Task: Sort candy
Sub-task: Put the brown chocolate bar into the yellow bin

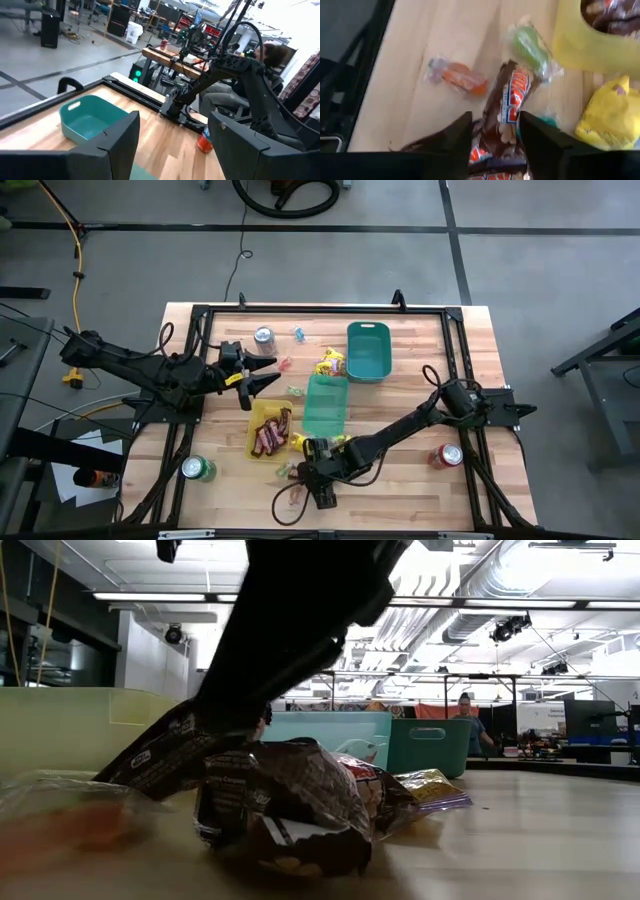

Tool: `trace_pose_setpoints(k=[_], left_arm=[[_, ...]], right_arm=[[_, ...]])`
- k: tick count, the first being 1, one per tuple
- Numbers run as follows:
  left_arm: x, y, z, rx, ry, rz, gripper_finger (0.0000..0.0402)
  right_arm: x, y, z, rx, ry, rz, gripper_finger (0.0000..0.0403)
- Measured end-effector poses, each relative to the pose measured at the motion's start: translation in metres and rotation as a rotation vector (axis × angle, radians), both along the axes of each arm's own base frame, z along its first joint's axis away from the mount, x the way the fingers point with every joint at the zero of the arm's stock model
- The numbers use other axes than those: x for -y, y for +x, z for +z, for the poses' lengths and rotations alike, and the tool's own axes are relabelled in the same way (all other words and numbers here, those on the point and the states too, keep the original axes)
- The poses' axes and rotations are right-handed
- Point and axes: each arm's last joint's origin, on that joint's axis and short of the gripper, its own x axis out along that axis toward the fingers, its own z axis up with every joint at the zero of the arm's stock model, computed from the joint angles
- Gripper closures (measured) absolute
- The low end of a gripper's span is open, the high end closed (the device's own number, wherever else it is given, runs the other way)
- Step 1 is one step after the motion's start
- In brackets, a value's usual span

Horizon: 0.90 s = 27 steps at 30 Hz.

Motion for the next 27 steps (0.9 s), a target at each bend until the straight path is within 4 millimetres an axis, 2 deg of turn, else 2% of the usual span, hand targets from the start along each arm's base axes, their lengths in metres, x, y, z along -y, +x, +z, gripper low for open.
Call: trace_pose_setpoints(k=[3,5,7,12,14,18,21,24,27], left_arm=[[0.000,0.000,0.000,-0.003,0.009,0.013,0.0179],[-0.001,-0.001,0.000,-0.001,0.011,0.022,0.0179],[-0.002,-0.003,0.002,0.007,0.023,0.024,0.0179],[-0.006,-0.016,0.011,0.047,0.056,0.034,0.0179],[-0.008,-0.022,0.016,0.075,0.048,0.053,0.0179],[-0.012,-0.032,0.022,0.112,0.033,0.091,0.0179],[-0.013,-0.035,0.025,0.137,0.015,0.106,0.0179],[-0.013,-0.036,0.027,0.162,0.002,0.103,0.0179],[-0.013,-0.036,0.027,0.164,0.001,0.102,0.0179]], right_arm=[[0.000,0.000,-0.001,-0.004,-0.002,-0.003,0.0353],[0.001,-0.001,0.002,-0.006,-0.001,-0.006,0.0387],[0.003,-0.003,0.014,0.001,-0.027,-0.018,0.0384],[0.015,-0.017,0.075,0.083,-0.133,0.020,0.0396],[0.024,-0.020,0.092,0.125,-0.165,0.000,0.0397],[0.043,-0.008,0.114,0.279,-0.127,-0.059,0.0400],[0.054,0.012,0.104,0.338,-0.073,-0.073,0.0401],[0.063,0.033,0.077,0.354,-0.036,-0.090,0.0401],[0.072,0.045,0.059,0.336,0.016,-0.134,0.0399]])
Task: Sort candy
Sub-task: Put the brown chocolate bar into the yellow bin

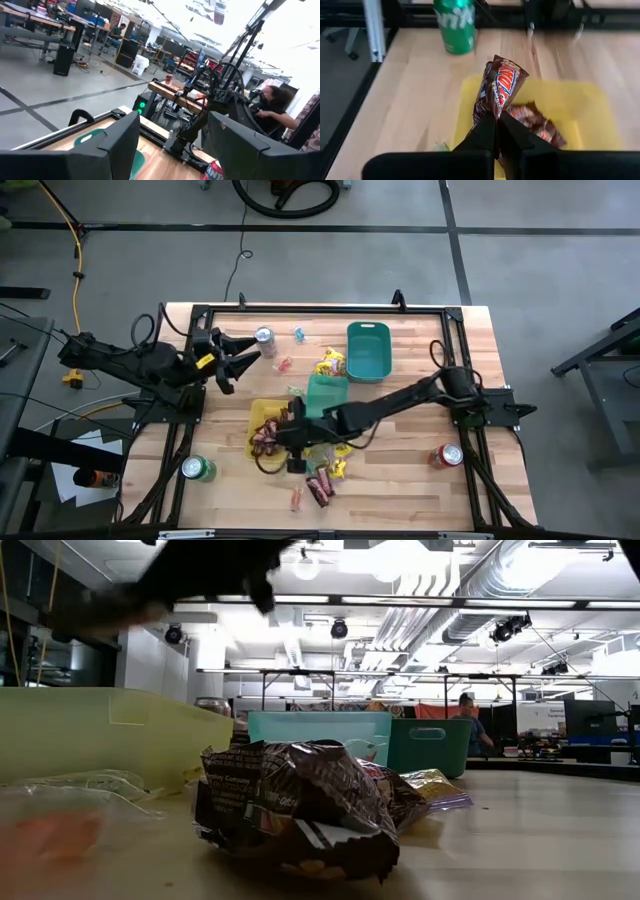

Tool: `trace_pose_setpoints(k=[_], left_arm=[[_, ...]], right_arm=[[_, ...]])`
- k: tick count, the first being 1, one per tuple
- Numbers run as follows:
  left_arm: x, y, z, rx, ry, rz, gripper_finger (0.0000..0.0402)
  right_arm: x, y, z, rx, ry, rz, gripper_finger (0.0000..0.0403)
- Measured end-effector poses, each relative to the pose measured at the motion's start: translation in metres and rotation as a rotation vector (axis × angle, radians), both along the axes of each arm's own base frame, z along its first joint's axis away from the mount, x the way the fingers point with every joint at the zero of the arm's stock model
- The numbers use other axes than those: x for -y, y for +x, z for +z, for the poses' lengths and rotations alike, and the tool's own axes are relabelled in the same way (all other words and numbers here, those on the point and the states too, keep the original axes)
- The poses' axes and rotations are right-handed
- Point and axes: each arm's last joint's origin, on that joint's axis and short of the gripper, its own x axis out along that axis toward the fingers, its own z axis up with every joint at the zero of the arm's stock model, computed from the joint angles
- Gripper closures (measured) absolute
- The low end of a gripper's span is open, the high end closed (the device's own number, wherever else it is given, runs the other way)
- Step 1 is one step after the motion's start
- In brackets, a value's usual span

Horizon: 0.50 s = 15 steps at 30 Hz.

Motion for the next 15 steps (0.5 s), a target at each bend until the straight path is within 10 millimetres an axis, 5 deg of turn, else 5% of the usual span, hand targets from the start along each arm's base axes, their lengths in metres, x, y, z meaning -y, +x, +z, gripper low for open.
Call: trace_pose_setpoints(k=[7,15], left_arm=[[0.000,0.000,0.000,-0.001,0.000,0.000,0.0179],[0.000,0.000,0.000,-0.002,-0.002,0.004,0.0179]], right_arm=[[0.013,0.003,-0.013,-0.079,0.068,-0.043,0.0363],[0.018,0.000,-0.010,-0.125,0.135,-0.045,0.0225]])
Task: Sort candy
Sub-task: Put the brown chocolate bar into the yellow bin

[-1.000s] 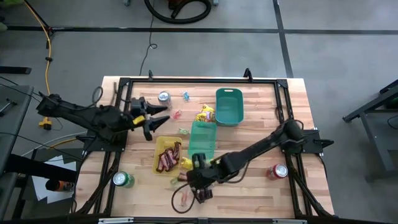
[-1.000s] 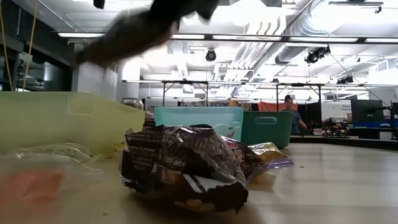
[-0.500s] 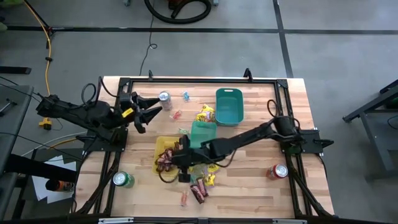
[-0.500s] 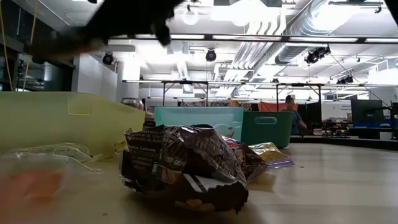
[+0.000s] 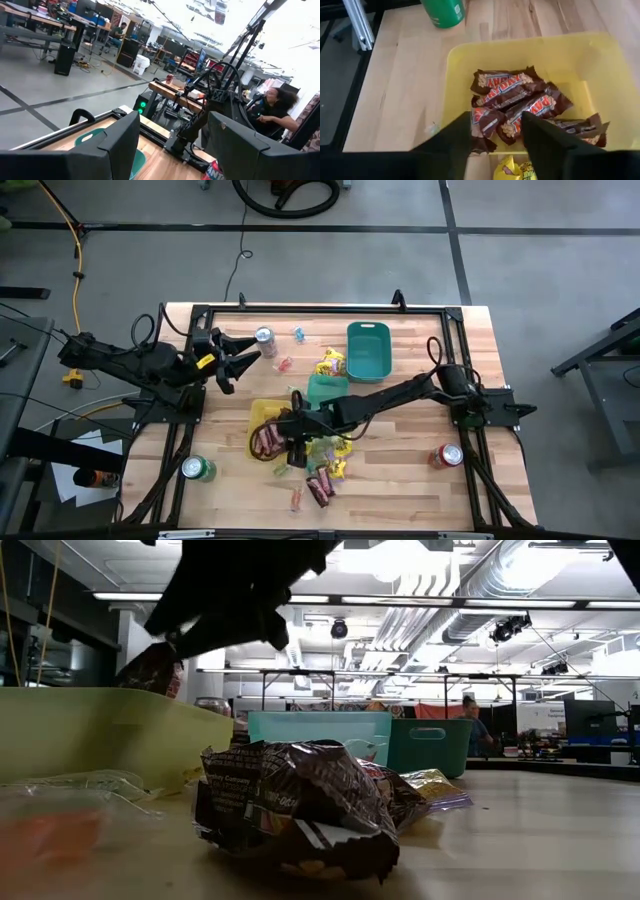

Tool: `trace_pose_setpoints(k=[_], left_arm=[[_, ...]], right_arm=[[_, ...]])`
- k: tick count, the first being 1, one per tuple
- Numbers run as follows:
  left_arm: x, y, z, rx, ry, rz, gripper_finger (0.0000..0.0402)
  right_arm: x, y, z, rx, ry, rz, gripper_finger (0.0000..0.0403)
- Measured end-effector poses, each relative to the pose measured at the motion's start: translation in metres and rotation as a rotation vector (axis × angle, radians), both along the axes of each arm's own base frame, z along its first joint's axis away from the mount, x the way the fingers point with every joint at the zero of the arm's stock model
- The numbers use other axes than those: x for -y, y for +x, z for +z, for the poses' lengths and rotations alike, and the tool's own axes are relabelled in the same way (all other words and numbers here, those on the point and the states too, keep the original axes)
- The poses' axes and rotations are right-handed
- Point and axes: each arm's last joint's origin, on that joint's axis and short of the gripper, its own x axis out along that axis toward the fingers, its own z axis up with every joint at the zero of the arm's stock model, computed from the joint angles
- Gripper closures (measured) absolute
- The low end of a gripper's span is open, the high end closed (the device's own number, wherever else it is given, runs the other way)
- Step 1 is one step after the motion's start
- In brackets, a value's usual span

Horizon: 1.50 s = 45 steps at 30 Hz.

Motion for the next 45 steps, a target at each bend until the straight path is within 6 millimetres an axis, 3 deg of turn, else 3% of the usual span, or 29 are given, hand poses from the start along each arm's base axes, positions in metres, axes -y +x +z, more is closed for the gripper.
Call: trace_pose_setpoints(k=[4,9,13,19,25,35,41,45], left_arm=[[0.000,0.000,0.000,0.000,0.000,0.002,0.0179],[0.000,0.001,0.000,-0.002,-0.001,0.006,0.0179],[0.000,0.002,-0.001,-0.006,0.000,0.006,0.0179],[0.001,0.004,-0.003,-0.011,-0.015,0.003,0.0179],[0.002,0.005,-0.004,-0.017,-0.014,-0.030,0.0179],[0.002,0.005,-0.003,-0.016,-0.013,-0.038,0.0179],[0.002,0.005,-0.003,-0.023,0.005,-0.037,0.0179],[0.001,0.000,-0.001,-0.006,0.010,-0.036,0.0179]], right_arm=[[0.001,-0.009,0.022,0.024,-0.017,0.038,0.0169],[0.000,-0.037,0.056,-0.064,0.029,0.113,0.0152],[-0.029,-0.068,0.068,-0.195,0.088,0.239,0.0151],[-0.088,-0.094,0.038,-0.364,0.111,0.225,0.0151],[-0.119,-0.093,0.012,-0.340,0.183,-0.022,0.0151],[-0.123,-0.077,-0.049,-0.377,0.348,-0.563,0.0151],[-0.120,-0.074,-0.071,-0.428,0.348,-0.656,0.0157],[-0.117,-0.080,-0.071,-0.475,0.309,-0.671,0.0210]])
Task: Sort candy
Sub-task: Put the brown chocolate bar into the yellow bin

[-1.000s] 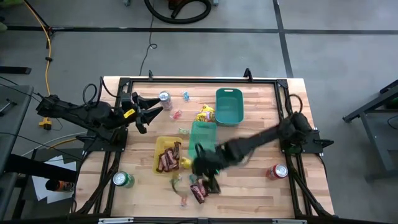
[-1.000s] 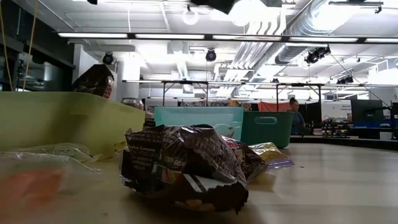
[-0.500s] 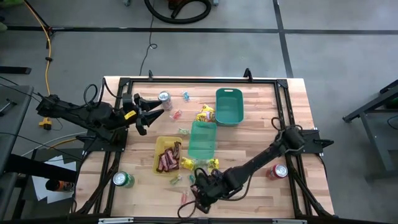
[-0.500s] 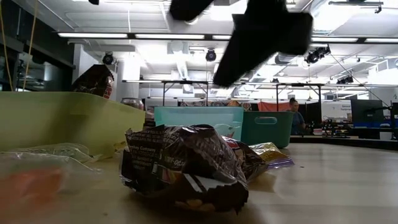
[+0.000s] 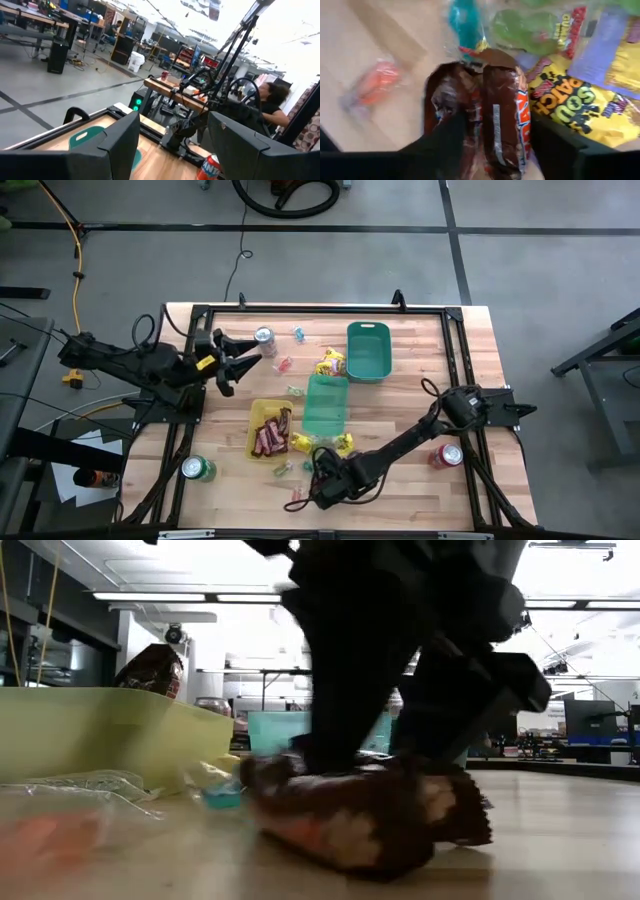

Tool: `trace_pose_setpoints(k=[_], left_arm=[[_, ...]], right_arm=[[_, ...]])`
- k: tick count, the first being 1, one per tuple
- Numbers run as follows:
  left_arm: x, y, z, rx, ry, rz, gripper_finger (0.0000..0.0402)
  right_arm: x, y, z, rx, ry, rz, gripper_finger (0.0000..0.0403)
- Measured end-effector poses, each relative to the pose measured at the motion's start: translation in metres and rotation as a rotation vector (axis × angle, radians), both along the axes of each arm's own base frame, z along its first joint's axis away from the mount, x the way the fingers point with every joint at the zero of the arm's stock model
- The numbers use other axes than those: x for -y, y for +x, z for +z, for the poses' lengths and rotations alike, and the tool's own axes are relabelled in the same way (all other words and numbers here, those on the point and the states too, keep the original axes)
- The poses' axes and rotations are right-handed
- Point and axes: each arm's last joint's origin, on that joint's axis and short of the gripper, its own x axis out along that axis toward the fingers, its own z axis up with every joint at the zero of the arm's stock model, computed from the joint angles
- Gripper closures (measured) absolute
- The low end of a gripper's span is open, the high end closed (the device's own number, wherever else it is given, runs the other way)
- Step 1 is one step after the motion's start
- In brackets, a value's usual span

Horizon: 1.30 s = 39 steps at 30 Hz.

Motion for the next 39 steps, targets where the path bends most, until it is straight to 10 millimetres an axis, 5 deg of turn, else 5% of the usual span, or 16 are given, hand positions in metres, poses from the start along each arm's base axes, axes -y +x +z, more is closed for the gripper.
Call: trace_pose_setpoints(k=[3,6,13,21,29,39], left_arm=[[-0.002,-0.007,0.004,0.011,0.035,0.005,0.0179],[-0.005,-0.018,0.009,0.042,0.061,0.011,0.0179],[-0.012,-0.041,0.013,0.058,0.085,0.018,0.0179],[-0.010,-0.041,0.005,-0.010,0.066,-0.094,0.0179],[-0.006,-0.027,0.001,-0.028,0.016,-0.095,0.0179],[-0.003,-0.015,-0.005,-0.059,-0.029,-0.062,0.0179]], right_arm=[[0.003,-0.005,0.010,-0.050,-0.025,0.022,0.0296],[0.003,-0.006,0.039,-0.026,-0.043,0.114,0.0377],[0.012,0.005,0.096,0.094,-0.109,0.304,0.0340],[0.073,0.070,0.130,0.519,-0.266,0.371,0.0392],[0.128,0.094,0.112,0.487,-0.300,0.355,0.0305],[0.140,0.098,0.117,0.530,-0.295,0.546,0.0161]])
